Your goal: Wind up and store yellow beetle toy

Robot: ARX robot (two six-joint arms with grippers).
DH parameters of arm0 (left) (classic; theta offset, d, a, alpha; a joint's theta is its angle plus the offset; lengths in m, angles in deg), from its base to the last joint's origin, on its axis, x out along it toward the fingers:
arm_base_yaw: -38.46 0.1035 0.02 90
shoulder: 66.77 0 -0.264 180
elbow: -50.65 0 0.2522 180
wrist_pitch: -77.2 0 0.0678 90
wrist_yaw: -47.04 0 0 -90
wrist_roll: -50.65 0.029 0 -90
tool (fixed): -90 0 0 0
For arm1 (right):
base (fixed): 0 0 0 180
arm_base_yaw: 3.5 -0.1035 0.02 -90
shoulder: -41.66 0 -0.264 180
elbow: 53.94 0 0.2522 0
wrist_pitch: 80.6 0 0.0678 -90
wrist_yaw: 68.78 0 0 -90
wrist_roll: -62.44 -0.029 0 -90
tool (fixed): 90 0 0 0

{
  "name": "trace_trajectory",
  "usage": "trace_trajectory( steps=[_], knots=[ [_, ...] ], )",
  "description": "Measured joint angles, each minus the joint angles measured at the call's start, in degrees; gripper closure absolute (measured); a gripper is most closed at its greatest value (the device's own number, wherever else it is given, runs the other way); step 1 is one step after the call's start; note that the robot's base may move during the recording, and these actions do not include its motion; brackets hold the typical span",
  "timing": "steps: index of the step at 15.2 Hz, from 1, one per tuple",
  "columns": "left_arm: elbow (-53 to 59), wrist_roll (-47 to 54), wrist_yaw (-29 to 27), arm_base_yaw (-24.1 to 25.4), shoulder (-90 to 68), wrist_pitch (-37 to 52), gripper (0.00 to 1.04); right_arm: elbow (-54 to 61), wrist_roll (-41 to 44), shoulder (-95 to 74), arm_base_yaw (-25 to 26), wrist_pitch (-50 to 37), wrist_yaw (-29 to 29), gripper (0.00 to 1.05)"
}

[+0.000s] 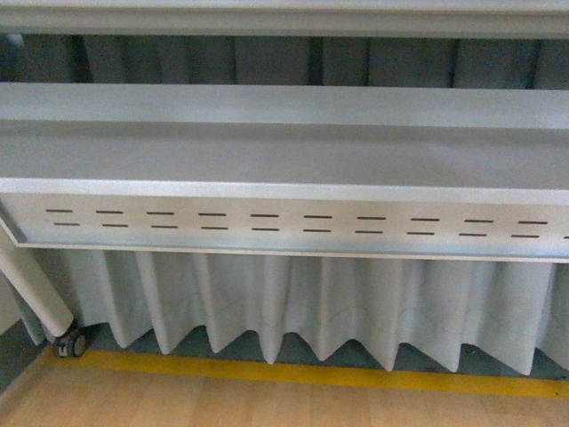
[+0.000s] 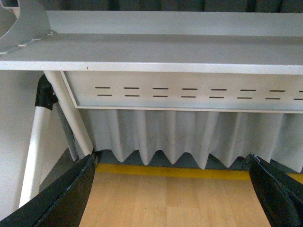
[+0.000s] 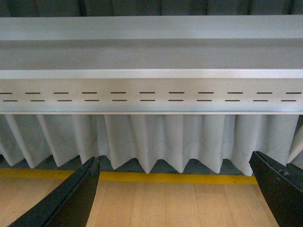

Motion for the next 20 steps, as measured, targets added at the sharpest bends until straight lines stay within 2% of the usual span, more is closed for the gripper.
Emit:
trace_trajectory(
  steps=[20],
  knots=[
    [-0.02,0.00,0.00,0.00,0.00,0.00,0.07,0.00,0.00,0.00,0.00,0.00,0.00,0.06]
  ],
)
